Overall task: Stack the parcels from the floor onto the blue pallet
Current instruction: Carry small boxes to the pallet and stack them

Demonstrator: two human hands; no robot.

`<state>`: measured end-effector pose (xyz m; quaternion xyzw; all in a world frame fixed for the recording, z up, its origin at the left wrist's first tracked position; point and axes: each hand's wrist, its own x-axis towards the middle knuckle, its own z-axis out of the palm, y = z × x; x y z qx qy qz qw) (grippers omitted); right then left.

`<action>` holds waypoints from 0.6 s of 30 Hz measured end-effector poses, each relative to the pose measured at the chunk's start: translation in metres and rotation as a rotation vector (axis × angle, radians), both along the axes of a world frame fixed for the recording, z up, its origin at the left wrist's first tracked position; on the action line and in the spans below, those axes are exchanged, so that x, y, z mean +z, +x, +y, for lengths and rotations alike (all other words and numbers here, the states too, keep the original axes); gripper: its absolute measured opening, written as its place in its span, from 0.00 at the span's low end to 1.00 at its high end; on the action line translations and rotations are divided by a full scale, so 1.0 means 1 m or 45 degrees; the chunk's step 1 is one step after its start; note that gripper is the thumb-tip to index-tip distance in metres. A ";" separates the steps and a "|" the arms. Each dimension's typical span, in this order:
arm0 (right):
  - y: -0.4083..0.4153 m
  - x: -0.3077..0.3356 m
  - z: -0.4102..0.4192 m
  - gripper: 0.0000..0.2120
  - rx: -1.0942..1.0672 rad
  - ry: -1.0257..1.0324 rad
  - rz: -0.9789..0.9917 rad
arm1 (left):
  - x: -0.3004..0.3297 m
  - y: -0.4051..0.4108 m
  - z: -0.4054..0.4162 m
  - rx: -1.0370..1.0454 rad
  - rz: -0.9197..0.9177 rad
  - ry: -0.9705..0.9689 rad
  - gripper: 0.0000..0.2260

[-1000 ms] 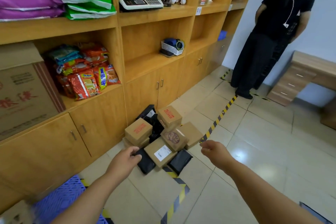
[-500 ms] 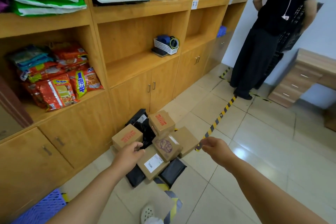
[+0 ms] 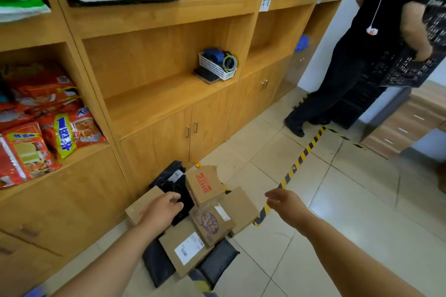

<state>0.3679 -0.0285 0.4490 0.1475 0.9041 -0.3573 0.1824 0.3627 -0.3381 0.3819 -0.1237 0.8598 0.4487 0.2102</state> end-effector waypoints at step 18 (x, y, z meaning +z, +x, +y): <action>-0.293 -0.114 0.065 0.09 0.342 -0.106 -0.356 | -0.085 -0.169 0.122 0.740 -0.308 0.182 0.12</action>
